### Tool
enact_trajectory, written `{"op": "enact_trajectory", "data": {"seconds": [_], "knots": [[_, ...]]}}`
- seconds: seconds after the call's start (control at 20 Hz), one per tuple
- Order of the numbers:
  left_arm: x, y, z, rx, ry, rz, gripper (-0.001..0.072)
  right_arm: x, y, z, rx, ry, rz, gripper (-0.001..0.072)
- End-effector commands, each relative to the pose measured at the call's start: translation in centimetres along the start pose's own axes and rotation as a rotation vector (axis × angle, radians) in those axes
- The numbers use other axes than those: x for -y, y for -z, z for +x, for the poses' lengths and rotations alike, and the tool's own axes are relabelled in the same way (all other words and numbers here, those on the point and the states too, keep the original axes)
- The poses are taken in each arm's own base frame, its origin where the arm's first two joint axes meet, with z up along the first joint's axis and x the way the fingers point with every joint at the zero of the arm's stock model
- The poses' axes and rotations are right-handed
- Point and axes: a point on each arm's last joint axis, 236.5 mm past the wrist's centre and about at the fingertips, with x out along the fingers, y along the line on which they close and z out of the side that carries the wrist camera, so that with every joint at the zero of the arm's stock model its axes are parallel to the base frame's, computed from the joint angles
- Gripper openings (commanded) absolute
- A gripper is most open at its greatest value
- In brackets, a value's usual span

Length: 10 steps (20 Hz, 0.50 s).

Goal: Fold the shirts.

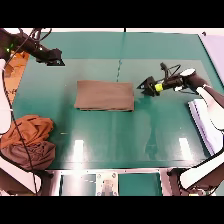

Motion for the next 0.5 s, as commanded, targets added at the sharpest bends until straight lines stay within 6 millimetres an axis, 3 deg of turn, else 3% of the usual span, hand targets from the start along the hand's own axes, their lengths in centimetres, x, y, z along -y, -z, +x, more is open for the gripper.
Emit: {"op": "enact_trajectory", "data": {"seconds": [0.0,0.2,0.4,0.45], "knots": [[-0.2,-0.1,0.0,0.002,-0.007,-0.008,0.0029,0.7,0.5,2.8,0.045,-0.005,0.024,0.0510],[-0.2,0.0,0.0,0.000,-0.006,-0.016,0.0029,-2.9,1.3,6.9,0.049,-0.064,0.031,0.0510],[-0.2,0.0,0.0,-0.001,-0.006,-0.016,0.0029,-5.8,1.5,9.4,0.083,-0.097,0.033,0.0502],[-0.2,0.0,0.0,-0.002,-0.006,-0.015,0.0029,-6.3,1.6,9.6,0.080,-0.106,0.033,0.0437]]}}
